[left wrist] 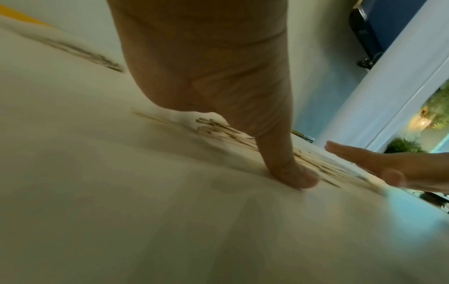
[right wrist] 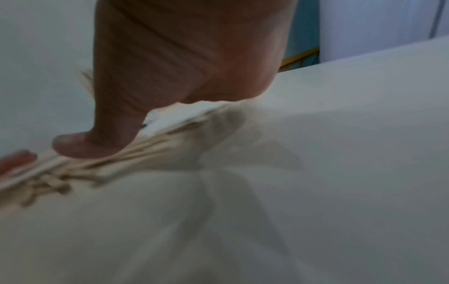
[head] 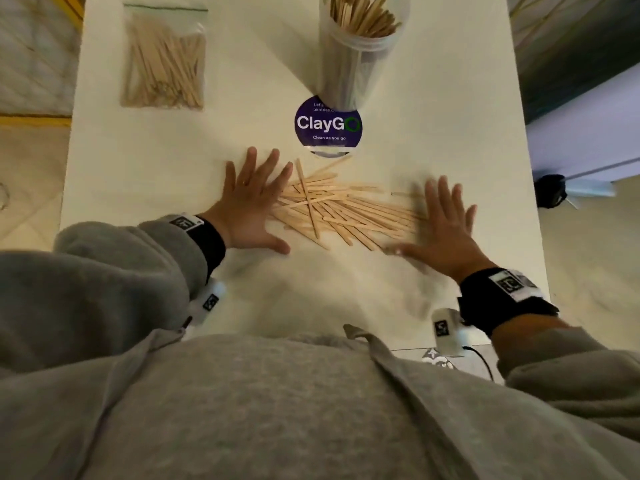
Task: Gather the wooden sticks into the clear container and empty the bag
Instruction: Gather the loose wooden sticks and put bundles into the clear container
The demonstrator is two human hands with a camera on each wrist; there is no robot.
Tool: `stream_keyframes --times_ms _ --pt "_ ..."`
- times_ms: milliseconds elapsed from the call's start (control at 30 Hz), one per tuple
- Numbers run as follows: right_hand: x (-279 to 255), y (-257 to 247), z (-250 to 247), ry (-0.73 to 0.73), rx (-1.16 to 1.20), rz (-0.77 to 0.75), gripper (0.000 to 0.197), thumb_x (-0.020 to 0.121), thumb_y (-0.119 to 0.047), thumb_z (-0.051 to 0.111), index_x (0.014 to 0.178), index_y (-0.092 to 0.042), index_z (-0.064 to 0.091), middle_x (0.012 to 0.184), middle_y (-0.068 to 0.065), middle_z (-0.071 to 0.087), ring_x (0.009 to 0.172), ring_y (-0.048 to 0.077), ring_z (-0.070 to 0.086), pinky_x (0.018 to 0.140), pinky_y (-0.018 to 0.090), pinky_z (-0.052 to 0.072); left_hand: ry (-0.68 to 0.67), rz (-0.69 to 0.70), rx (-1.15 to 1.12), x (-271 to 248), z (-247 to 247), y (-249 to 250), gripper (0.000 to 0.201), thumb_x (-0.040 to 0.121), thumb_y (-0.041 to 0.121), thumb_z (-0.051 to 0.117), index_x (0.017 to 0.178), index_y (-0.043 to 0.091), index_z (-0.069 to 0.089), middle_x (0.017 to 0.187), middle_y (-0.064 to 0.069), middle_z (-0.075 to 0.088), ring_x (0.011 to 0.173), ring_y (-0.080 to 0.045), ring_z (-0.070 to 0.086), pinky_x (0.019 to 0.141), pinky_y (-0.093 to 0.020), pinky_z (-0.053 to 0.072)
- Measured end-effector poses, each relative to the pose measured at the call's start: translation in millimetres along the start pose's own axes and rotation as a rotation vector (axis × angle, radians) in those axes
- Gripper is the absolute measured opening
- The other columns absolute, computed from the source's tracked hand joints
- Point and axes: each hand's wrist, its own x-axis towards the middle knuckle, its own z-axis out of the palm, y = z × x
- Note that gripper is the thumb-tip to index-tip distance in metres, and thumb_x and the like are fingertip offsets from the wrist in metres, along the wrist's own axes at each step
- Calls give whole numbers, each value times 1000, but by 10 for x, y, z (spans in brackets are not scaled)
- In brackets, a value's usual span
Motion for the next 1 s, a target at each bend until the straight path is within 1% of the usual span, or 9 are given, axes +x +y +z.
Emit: stream_keyframes --times_ms 67,200,300,400,500,633,733,833,1000 --pt "-19 95 55 -83 -65 -25 150 39 -94 53 151 -21 -14 161 9 -19 146 29 -23 114 65 -8 -49 60 49 122 -56 17 140 49 84 60 145 24 -22 156 -5 -25 139 -36 -28 110 -63 -9" --pt "52 -202 230 -107 -145 -203 148 47 -89 59 150 -16 -18 159 13 -24 145 32 -26 113 63 -13 -71 116 53 358 -43 226 138 53 86 53 146 19 -23 158 -5 -18 141 -37 -24 112 -62 -7" --pt "161 -545 341 -45 -94 -215 133 63 -82 59 152 -13 -13 160 15 -18 147 33 -20 115 56 -13 -28 87 -45 443 -8 413 131 60 77 60 149 12 -10 159 -12 4 143 -40 -11 112 -60 -4" --pt "264 -778 410 52 -34 -214 108 77 -68 59 154 -14 6 162 14 4 149 35 0 120 53 1 91 58 -71 481 -10 567 111 71 67 60 150 10 7 148 -17 30 142 -38 14 113 -58 -1" --pt "342 -831 331 144 -52 -252 105 71 -69 64 152 -19 20 157 14 22 142 35 23 114 51 18 163 26 -45 471 -40 584 101 74 63 60 149 13 15 140 -14 42 135 -32 30 115 -54 2" --pt "541 -902 85 47 -174 -370 116 62 -65 75 152 -18 17 159 10 20 145 36 17 116 51 14 105 127 5 363 -89 393 107 70 66 63 149 12 15 135 -9 46 127 -31 41 114 -51 11" --pt "668 -1026 13 -44 -255 -423 92 70 -50 75 145 -17 33 141 12 43 127 34 37 106 47 30 159 93 130 260 -126 279 100 72 57 66 148 8 22 127 -15 52 113 -36 49 102 -48 31" --pt "683 -1098 55 53 -213 -477 45 80 -23 66 122 -9 56 114 17 55 102 38 49 88 48 45 174 27 165 249 -179 287 73 78 42 62 139 8 40 117 -17 56 106 -39 51 89 -46 36" --pt "697 -1147 65 66 -304 -454 23 92 -16 46 108 -2 54 109 21 55 97 39 50 79 46 39 133 -36 190 332 -248 351 35 81 23 53 111 6 55 107 -15 58 100 -37 50 80 -42 37"
